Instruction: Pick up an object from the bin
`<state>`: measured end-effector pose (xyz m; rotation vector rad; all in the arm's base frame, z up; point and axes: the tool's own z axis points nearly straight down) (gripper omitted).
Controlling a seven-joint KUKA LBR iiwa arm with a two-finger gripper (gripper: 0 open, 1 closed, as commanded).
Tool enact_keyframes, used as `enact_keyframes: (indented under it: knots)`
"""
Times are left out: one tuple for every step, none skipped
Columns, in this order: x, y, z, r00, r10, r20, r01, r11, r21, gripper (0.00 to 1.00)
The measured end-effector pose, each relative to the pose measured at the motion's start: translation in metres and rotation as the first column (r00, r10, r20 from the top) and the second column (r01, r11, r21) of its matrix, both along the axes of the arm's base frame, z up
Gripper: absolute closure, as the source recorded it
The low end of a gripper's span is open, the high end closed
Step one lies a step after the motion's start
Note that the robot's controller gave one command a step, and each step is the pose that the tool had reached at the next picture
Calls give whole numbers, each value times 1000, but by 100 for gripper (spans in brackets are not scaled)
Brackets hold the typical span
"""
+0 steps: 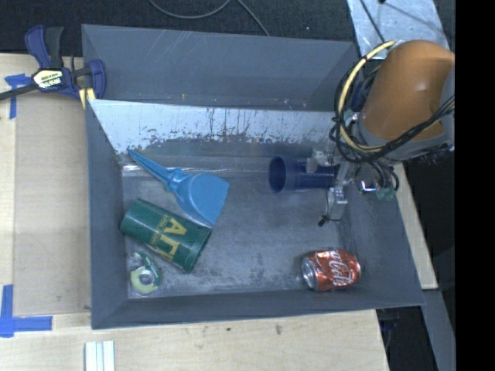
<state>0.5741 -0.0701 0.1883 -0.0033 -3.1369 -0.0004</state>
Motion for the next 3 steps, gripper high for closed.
enact_keyframes:
  knots:
    - [2, 0, 5, 1000, 2, 9, -2, 1000, -1, 0]
    - [-27, -20, -47, 991, 132, 8, -132, 991, -1, 0]
    - [-41, -26, -57, 981, 193, 5, -193, 981, 0, 0]
